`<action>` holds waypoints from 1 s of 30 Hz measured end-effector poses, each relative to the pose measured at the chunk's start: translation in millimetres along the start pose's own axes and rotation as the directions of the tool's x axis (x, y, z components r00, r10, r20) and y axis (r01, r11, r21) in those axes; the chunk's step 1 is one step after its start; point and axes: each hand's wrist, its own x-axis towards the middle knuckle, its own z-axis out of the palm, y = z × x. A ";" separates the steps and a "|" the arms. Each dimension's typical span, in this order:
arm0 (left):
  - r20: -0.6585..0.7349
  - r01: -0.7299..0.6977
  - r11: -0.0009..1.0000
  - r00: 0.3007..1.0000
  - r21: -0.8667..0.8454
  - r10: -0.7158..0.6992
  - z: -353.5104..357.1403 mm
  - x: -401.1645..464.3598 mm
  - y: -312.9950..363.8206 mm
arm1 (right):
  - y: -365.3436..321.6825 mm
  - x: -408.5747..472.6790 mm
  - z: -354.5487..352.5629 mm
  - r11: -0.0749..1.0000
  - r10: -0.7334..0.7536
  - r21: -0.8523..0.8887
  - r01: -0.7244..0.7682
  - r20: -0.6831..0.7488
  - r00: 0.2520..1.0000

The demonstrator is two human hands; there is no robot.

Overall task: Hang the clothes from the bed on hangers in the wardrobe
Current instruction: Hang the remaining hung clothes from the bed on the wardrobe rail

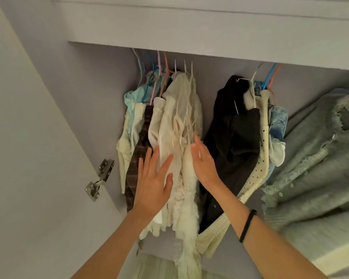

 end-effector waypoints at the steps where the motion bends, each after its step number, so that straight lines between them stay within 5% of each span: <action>1: 0.020 0.012 1.000 1.000 -0.009 -0.012 5.3 -15.3 1.5 | 16.2 -14.5 -0.6 1.000 0.021 -0.019 -0.020 0.022 1.000; 8: 0.272 0.160 0.986 0.948 0.051 -0.168 83.5 -160.2 5.7 | 171.7 -126.1 11.7 0.961 0.249 -0.171 -0.219 0.179 0.952; 16: 0.629 0.283 0.929 0.684 0.238 -0.370 198.6 -337.4 -38.7 | 382.0 -224.8 63.6 0.783 0.601 -0.365 -0.503 0.238 0.763; 23: 0.846 0.208 0.934 0.401 0.290 -0.352 332.3 -466.4 -100.8 | 577.7 -260.0 126.3 0.633 0.759 -0.454 -0.627 0.204 0.619; 30: 0.822 0.243 0.943 0.473 0.225 -0.318 500.9 -515.6 -161.5 | 730.4 -248.8 172.7 0.618 0.751 -0.432 -0.657 0.079 0.656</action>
